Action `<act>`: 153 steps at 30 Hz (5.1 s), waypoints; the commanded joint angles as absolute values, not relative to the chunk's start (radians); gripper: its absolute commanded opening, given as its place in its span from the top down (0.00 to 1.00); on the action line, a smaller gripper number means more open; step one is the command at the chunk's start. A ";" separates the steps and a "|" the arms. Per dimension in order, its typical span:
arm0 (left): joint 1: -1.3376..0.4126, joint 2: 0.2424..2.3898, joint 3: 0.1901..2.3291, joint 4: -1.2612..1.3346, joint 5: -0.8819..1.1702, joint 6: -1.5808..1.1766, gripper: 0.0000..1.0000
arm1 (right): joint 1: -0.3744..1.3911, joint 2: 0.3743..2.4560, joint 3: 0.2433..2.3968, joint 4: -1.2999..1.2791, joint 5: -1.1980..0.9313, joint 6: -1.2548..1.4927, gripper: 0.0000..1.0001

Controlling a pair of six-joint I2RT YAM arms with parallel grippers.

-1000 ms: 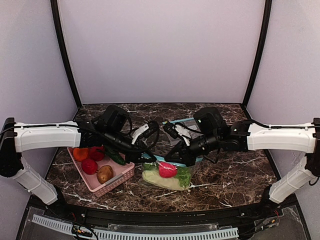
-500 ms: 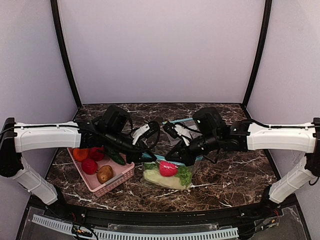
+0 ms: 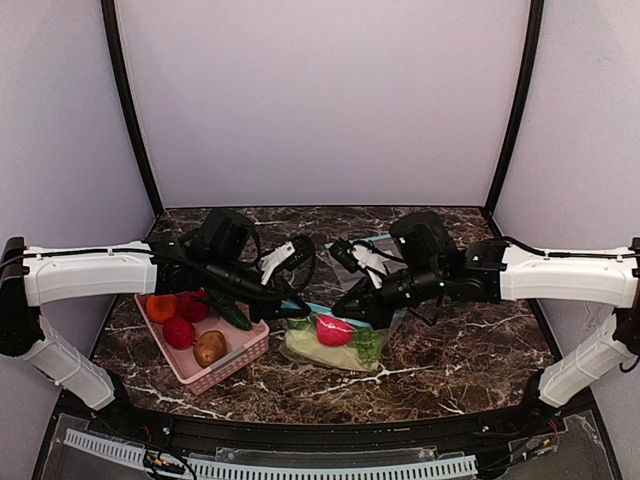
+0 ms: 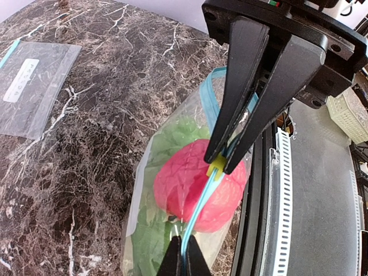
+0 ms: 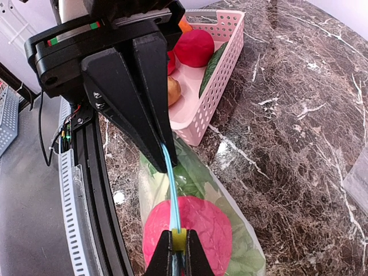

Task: Place the food in the zip-top bag and seal the zipper
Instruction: Pass from the right arm to the left, then pass from the left arm to the right, then hold the zipper food storage bag at the center of the board.

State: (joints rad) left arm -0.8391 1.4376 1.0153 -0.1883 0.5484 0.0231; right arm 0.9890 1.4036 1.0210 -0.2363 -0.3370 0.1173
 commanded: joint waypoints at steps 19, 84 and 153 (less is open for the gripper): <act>-0.857 1.456 1.037 -0.258 0.629 0.041 0.99 | 0.994 1.377 1.072 -0.320 -0.358 0.167 0.58; -0.857 1.440 1.038 -0.246 0.575 0.019 0.99 | 0.987 1.528 1.011 -0.184 -0.449 0.205 0.57; -0.826 1.487 0.989 -0.068 0.751 -0.146 0.10 | 1.033 1.373 0.938 -0.107 -0.408 0.284 1.00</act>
State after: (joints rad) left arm -0.8246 1.4757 0.9962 -0.0948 0.6884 -0.1207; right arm 1.0264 1.4075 0.9459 -0.1677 -0.4110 0.2790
